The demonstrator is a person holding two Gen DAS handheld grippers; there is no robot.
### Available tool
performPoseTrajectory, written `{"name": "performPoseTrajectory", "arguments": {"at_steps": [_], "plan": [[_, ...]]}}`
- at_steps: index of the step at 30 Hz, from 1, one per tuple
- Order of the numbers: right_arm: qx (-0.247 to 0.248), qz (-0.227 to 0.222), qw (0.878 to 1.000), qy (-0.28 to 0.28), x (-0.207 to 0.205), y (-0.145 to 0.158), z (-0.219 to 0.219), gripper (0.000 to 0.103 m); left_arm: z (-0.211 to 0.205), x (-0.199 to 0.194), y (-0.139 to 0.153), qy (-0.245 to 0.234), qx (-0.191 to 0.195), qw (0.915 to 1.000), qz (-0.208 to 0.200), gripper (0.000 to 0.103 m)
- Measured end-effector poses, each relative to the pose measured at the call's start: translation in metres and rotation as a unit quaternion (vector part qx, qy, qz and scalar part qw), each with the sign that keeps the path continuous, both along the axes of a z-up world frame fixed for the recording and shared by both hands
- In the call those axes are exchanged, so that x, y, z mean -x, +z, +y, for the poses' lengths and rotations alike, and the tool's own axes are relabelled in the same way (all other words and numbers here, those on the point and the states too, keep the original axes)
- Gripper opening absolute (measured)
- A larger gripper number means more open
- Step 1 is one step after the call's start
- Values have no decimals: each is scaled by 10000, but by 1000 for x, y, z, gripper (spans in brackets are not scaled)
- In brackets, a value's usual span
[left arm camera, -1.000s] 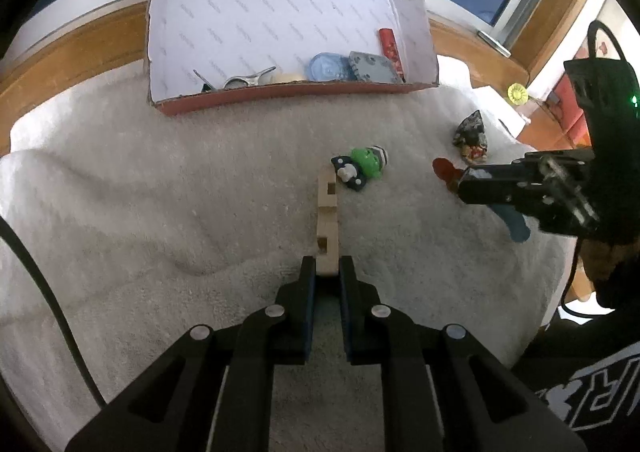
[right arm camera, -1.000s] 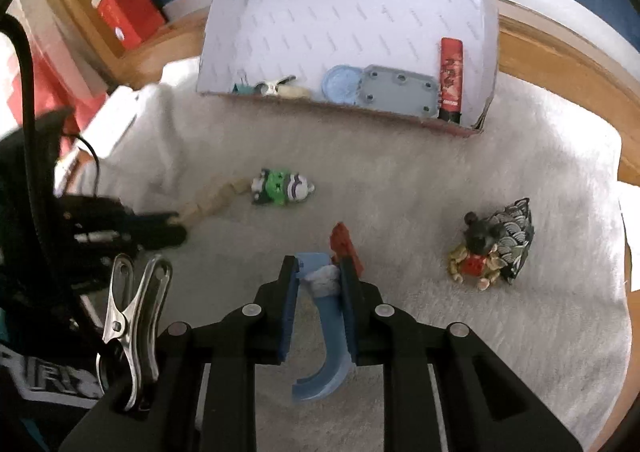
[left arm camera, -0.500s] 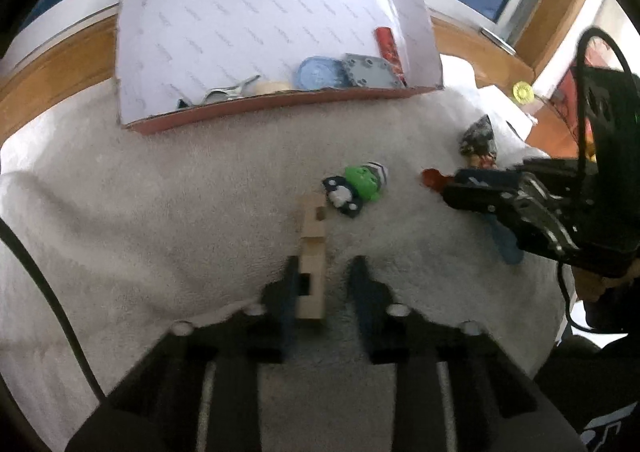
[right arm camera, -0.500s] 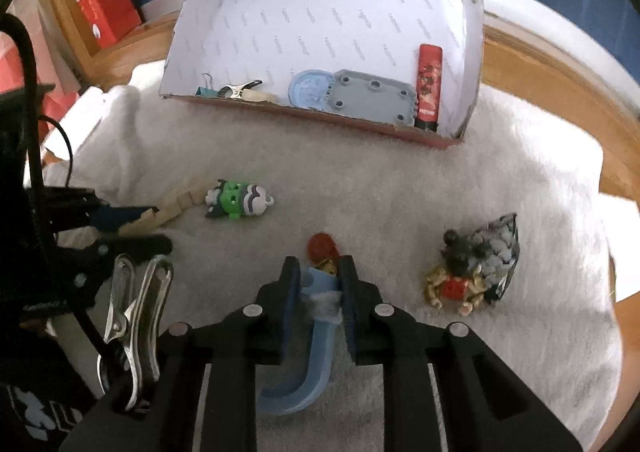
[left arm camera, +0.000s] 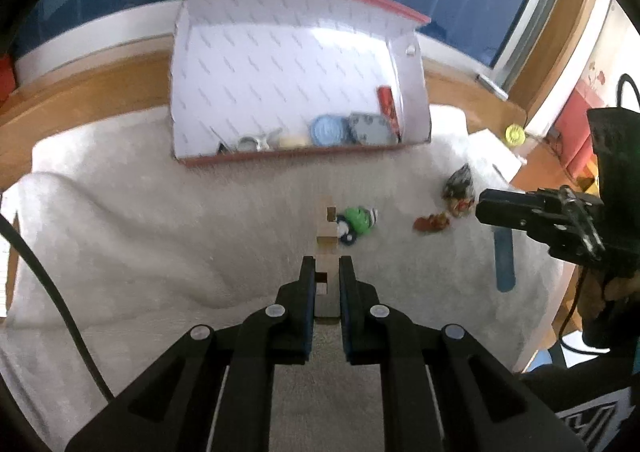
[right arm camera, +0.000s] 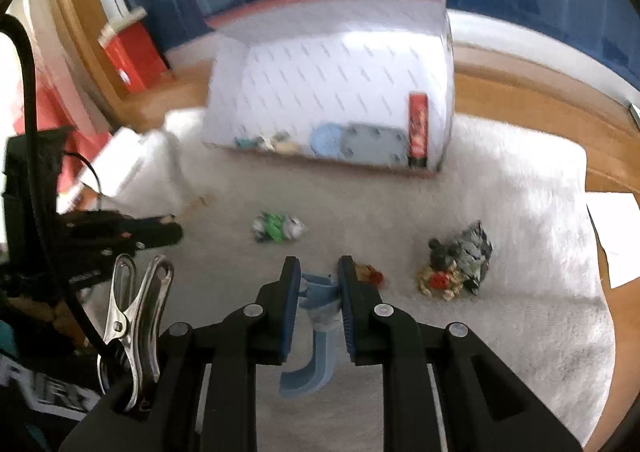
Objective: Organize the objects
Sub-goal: 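Carry the wooden stick and blue hook toward the box with both tools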
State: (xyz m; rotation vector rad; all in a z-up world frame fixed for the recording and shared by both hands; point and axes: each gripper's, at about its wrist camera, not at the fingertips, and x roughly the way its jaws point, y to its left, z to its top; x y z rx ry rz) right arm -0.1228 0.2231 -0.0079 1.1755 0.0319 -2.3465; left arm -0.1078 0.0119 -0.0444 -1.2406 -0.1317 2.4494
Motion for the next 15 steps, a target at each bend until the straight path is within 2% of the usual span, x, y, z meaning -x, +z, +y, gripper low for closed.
{"name": "performPoseTrajectory", "arguments": {"at_steps": [4, 8, 15], "plan": [[97, 336, 9993, 95, -6, 27, -8, 20, 0, -4, 19, 104, 20, 9998, 165, 9], [290, 684, 9972, -51, -7, 57, -8, 20, 2, -6, 38, 148, -11, 9994, 325, 9], [262, 949, 9950, -192, -1, 94, -10, 20, 6, -7, 65, 207, 114, 9981, 562, 9]]}}
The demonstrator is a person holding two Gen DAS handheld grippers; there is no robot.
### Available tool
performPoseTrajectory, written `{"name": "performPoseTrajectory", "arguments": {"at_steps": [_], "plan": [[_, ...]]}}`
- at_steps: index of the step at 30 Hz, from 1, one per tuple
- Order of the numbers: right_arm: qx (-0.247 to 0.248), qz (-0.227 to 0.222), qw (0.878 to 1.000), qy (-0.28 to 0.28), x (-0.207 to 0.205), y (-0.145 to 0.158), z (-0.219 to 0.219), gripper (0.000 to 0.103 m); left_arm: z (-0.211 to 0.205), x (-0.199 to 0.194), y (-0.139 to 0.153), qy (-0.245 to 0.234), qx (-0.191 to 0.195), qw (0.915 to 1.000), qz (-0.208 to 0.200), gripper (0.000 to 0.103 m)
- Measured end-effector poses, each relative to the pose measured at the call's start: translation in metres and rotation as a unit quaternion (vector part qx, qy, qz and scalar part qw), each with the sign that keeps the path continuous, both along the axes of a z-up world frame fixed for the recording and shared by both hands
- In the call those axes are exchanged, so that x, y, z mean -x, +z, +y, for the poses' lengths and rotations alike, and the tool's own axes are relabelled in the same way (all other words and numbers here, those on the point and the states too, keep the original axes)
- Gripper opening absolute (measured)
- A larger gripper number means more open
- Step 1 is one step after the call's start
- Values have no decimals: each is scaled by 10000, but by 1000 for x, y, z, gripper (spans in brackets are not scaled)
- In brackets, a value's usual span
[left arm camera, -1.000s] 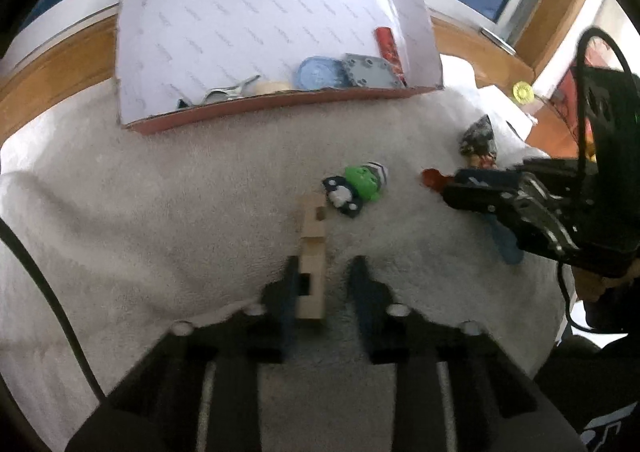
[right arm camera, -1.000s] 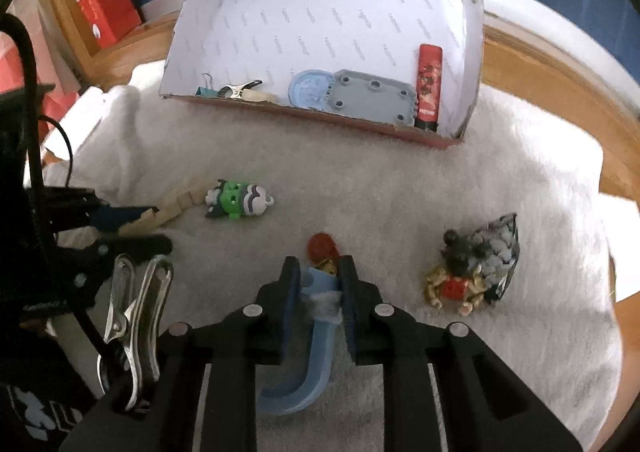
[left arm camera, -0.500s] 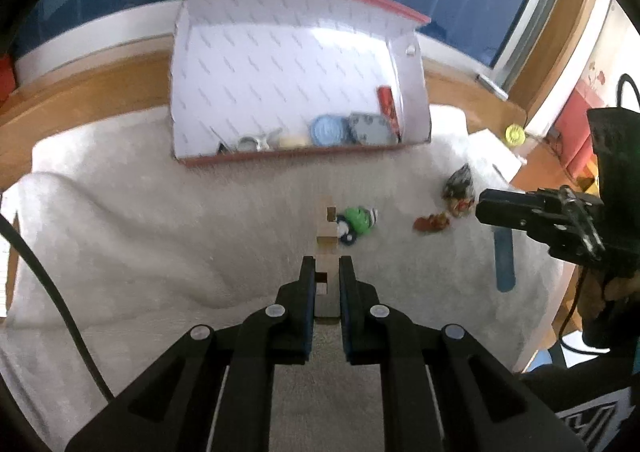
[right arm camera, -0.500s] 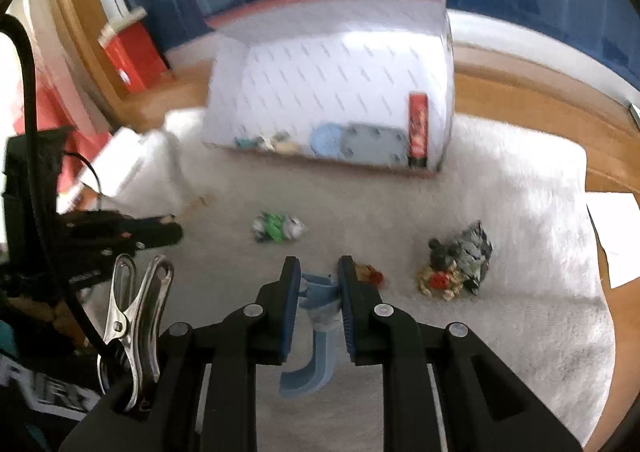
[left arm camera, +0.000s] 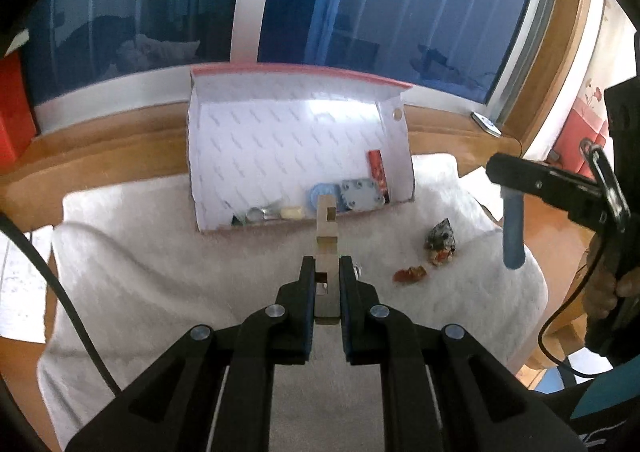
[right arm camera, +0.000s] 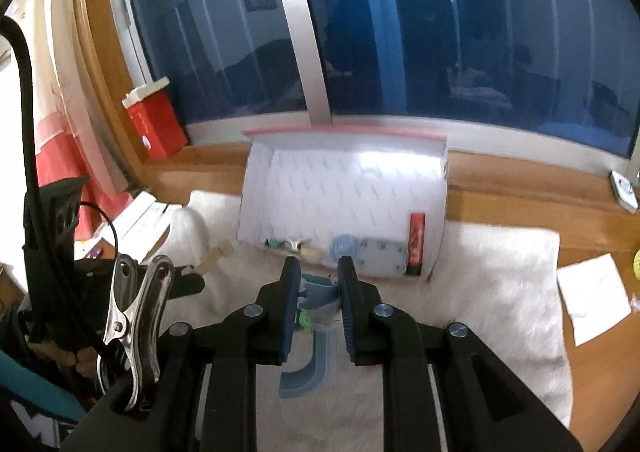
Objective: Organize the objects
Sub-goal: 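Carry the wooden stick and blue hook toward the box with both tools, then lower the wooden stick and blue hook into the box with both tools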
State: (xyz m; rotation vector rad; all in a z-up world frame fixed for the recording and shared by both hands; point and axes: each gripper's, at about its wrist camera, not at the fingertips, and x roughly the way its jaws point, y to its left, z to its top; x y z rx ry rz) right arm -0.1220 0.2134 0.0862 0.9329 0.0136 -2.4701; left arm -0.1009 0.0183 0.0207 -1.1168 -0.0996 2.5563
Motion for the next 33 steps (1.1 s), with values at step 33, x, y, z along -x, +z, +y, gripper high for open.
{"name": "performPoseTrajectory", "arguments": {"at_steps": [33], "plan": [[-366, -500, 9981, -32, 91, -44, -28, 20, -1, 76, -24, 62, 72, 9997, -220, 9]]}}
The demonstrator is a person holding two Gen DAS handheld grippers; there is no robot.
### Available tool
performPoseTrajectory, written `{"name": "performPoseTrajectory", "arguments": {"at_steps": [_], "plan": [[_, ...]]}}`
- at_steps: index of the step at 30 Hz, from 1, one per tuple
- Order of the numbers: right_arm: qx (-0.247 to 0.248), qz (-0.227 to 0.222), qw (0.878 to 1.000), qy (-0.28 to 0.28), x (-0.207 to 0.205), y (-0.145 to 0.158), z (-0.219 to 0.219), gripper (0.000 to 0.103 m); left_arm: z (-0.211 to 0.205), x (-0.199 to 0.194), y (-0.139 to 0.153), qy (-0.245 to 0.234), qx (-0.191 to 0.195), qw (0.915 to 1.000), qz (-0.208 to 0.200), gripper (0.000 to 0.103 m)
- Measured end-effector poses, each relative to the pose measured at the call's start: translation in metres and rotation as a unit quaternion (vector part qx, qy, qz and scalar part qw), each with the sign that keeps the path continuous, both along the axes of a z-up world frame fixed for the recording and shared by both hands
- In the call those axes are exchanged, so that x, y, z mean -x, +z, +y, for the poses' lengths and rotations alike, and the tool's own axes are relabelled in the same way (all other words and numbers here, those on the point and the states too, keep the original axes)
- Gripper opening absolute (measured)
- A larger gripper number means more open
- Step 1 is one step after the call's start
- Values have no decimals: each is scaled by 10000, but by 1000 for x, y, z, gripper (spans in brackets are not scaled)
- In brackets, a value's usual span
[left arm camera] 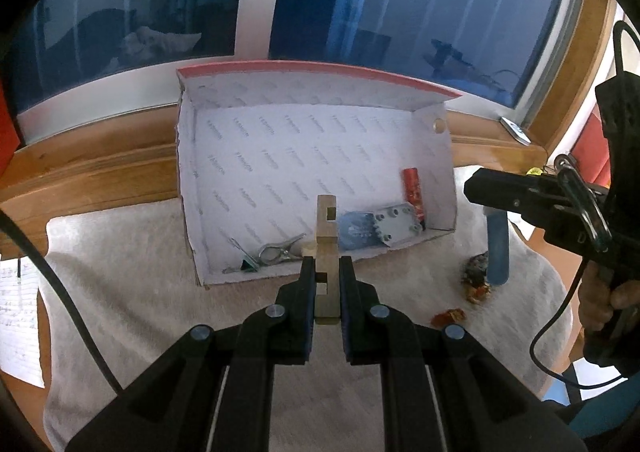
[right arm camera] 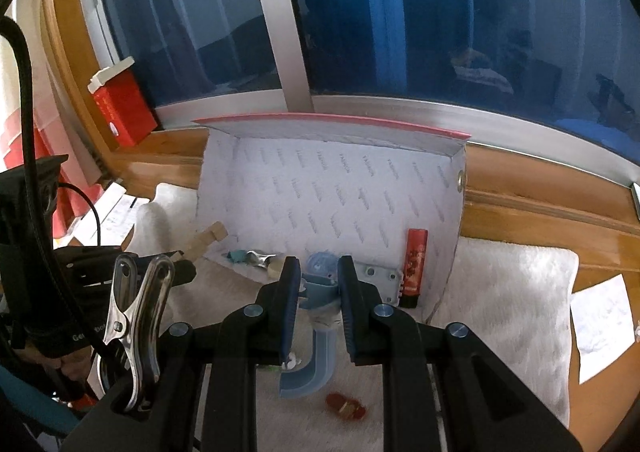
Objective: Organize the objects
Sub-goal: 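Lower the wooden stick and blue hook into the box with both tools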
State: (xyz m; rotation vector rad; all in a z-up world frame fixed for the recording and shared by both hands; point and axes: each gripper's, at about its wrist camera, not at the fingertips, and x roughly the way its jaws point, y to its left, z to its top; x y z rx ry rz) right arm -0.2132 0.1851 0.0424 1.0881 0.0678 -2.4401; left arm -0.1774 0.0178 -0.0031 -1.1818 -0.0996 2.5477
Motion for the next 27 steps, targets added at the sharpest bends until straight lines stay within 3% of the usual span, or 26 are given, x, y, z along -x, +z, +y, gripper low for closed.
{"name": "performPoseTrajectory", "arguments": {"at_steps": [13, 23, 27], "plan": [[-67, -104, 9999, 115, 40, -19, -12, 20, 8, 24, -12, -130, 306, 9993, 175, 9], [-115, -179, 9995, 227, 61, -36, -18, 20, 8, 43, -26, -167, 309, 9993, 84, 9], [-321, -135, 9988, 336, 70, -47, -26, 20, 17, 54, -35, -293, 537, 9980, 143, 9]]}}
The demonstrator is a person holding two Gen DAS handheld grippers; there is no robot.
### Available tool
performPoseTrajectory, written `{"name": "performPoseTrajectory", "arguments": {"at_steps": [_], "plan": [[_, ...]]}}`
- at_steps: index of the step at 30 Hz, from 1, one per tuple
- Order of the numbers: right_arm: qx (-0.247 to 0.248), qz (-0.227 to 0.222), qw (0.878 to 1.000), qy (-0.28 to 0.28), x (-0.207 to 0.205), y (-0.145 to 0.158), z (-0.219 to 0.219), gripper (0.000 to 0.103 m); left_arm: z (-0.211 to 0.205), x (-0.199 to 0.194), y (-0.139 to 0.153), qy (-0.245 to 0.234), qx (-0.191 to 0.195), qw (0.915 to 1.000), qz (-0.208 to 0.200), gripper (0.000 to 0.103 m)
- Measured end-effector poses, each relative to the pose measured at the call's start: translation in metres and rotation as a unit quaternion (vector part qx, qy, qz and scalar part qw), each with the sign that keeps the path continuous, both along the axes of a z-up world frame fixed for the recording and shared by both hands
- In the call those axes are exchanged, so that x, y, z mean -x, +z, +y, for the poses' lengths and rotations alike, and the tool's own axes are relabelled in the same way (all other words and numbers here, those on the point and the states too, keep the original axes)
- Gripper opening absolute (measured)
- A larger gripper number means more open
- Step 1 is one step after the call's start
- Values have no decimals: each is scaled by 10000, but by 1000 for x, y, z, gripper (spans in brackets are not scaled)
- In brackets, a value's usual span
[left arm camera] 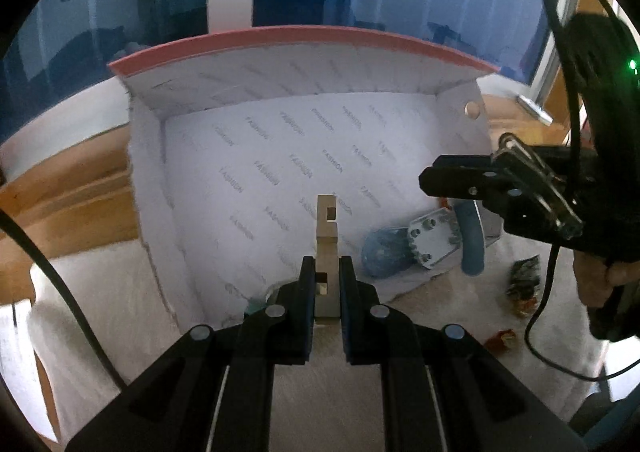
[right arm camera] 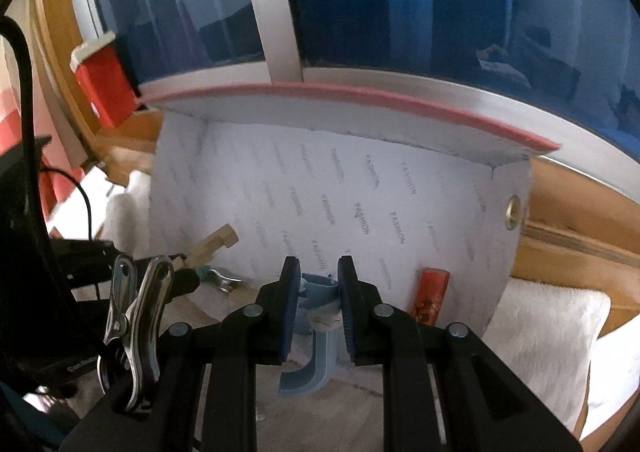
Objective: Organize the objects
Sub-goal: 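Lower the wooden stick and blue hook into the box with both tools, then open both tools to release the stick and hook in the box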
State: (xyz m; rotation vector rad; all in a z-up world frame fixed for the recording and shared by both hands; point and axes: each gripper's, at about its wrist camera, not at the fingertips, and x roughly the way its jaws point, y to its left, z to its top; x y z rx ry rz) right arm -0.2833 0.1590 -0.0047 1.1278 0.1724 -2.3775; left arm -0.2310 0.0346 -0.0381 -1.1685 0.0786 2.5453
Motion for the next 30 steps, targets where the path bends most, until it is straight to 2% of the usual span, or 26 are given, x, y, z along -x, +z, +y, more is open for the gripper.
{"name": "performPoseTrajectory", "arguments": {"at_steps": [8, 20, 22, 25, 27, 30], "plan": [[-293, 215, 9989, 299, 17, -13, -14, 20, 5, 18, -15, -100, 262, 9996, 64, 9], [-526, 414, 9970, 393, 28, -17, -33, 21, 6, 27, -26, -64, 395, 9992, 50, 10], [-593, 449, 9965, 392, 28, -16, -36, 25, 6, 27, -25, -65, 369, 9993, 51, 10], [-713, 521, 9954, 363, 25, -14, -38, 44, 6, 27, -24, 6, 404, 9992, 75, 10], [-752, 599, 9947, 358, 25, -14, -39, 62, 6, 27, -23, 45, 439, 9990, 82, 10], [-772, 705, 9938, 378, 22, -12, -39, 73, 6, 25, -20, 83, 490, 9987, 122, 13]]}}
